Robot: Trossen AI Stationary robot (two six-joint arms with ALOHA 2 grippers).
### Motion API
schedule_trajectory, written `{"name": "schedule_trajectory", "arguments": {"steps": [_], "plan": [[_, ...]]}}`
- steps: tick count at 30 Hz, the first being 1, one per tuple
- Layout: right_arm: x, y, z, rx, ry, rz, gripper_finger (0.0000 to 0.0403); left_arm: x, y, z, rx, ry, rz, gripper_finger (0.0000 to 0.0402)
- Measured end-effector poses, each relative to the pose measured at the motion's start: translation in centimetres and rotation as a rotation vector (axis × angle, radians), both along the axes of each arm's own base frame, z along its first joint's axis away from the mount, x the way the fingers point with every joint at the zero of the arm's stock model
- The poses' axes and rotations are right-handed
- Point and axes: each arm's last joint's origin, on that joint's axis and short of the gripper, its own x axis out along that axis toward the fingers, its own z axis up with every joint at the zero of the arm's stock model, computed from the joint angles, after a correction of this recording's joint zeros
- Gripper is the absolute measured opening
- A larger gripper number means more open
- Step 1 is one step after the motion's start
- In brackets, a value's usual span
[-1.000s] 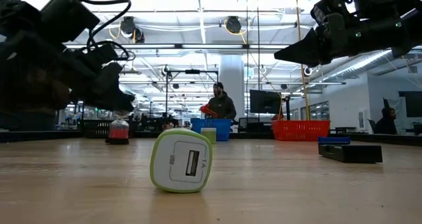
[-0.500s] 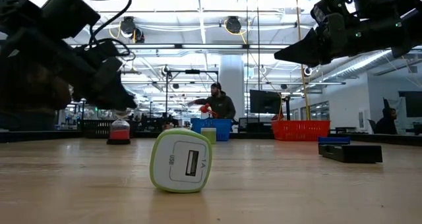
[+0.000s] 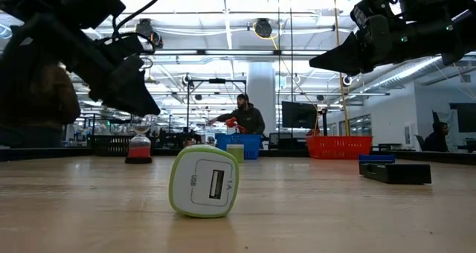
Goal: Pick & Place Office items
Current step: Put the pink hourglass into the black basket
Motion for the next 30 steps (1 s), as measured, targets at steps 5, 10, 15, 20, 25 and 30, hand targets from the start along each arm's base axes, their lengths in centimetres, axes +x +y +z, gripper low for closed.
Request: {"name": "schedule_trajectory", "arguments": {"steps": [5, 10, 15, 20, 25, 30], "plan": [[0.0, 0.0, 0.0, 0.000, 0.000, 0.000, 0.0004, 0.4, -0.1, 0.7, -0.011, 0.009, -0.015, 0.0344], [0.0, 0.0, 0.0, 0.000, 0.000, 0.000, 0.0004, 0.7, -0.2, 1.4, -0.032, 0.020, -0.037, 0.0345], [0.0, 0.0, 0.0, 0.000, 0.000, 0.000, 0.0004, 0.8, -0.2, 1.4, -0.039, 0.022, -0.047, 0.0344], [0.0, 0.0, 0.0, 0.000, 0.000, 0.000, 0.0004, 0.8, -0.3, 1.4, -0.048, 0.022, -0.055, 0.0344], [0.0, 0.0, 0.0, 0.000, 0.000, 0.000, 0.0004, 0.8, -0.3, 1.4, -0.050, 0.022, -0.054, 0.0344], [0.0, 0.0, 0.0, 0.000, 0.000, 0.000, 0.0004, 0.9, -0.3, 1.0, -0.052, 0.040, -0.050, 0.0345]]}}
